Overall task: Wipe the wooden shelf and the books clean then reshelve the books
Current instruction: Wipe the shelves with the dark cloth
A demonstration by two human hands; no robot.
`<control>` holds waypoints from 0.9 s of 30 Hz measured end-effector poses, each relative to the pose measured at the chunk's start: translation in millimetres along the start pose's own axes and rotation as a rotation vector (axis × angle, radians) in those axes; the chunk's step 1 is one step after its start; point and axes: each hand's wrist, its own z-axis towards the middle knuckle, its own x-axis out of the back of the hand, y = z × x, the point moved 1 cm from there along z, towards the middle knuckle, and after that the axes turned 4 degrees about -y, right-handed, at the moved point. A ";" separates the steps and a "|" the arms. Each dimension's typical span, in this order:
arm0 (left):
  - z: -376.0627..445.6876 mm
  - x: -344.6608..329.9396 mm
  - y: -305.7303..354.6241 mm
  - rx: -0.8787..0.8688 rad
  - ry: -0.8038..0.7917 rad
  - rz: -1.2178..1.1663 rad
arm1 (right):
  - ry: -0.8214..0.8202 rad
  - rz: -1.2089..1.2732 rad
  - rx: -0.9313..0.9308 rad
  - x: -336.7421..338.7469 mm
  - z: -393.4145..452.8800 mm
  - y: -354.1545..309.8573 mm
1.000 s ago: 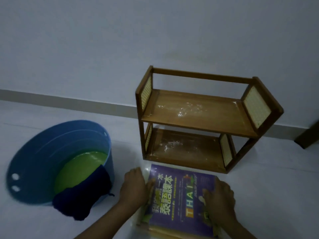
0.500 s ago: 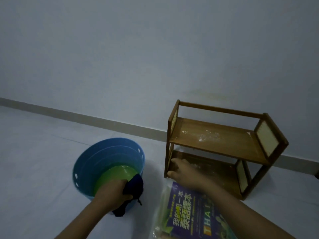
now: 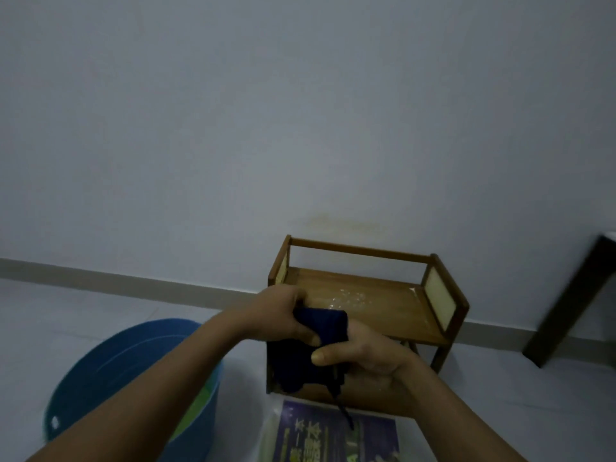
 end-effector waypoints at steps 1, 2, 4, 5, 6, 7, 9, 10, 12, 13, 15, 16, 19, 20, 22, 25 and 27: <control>16.1 -7.0 0.3 0.026 0.061 -0.041 | 0.098 0.041 -0.017 9.5 -3.4 5.8; 30.4 -13.6 -0.6 0.041 0.132 -0.066 | 0.224 0.106 -0.051 20.7 -6.3 11.6; 54.5 -18.7 -8.3 0.046 0.316 -0.084 | 0.439 0.296 -0.107 46.3 -11.2 22.3; 67.9 -15.8 -14.7 0.046 0.422 -0.079 | 0.535 0.316 -0.103 62.0 -13.2 23.3; 77.6 -10.1 -23.3 0.061 0.507 -0.060 | 0.619 0.241 -0.092 74.7 -15.5 20.4; 87.3 -2.7 -32.1 0.088 0.563 -0.018 | 0.697 0.080 -0.077 88.8 -16.4 15.7; 106.0 11.1 -48.1 0.173 0.574 0.097 | 0.825 -0.346 -0.063 119.0 -12.2 9.4; 113.2 16.5 -54.0 0.219 0.548 0.124 | 0.876 -0.527 -0.082 135.4 -6.9 11.7; 124.3 20.3 -63.6 0.306 0.480 0.050 | 0.978 -0.785 -0.182 161.9 4.8 23.5; 131.2 19.7 -69.4 0.344 0.444 -0.008 | 0.997 -0.889 -0.265 172.9 10.5 33.0; 138.0 15.6 -79.6 0.428 0.380 -0.142 | 0.939 -0.959 -0.465 180.7 21.5 55.4; 142.0 11.6 -86.0 0.454 0.364 -0.219 | 0.881 -0.947 -0.561 178.8 27.3 65.6; 151.4 -1.2 -98.1 0.461 0.381 -0.446 | 0.815 -0.976 -0.683 157.2 52.3 76.3; 154.0 -4.3 -100.5 0.458 0.391 -0.481 | 0.846 -0.991 -0.677 150.9 65.4 77.4; 155.9 -4.8 -103.2 0.453 0.402 -0.504 | 0.881 -1.018 -0.607 134.3 96.9 74.1; 157.5 -4.7 -107.0 0.459 0.397 -0.482 | 0.697 -1.083 -0.397 94.7 142.0 70.9; 157.3 -5.1 -108.2 0.462 0.390 -0.464 | 0.569 -1.105 -0.279 72.8 157.4 70.0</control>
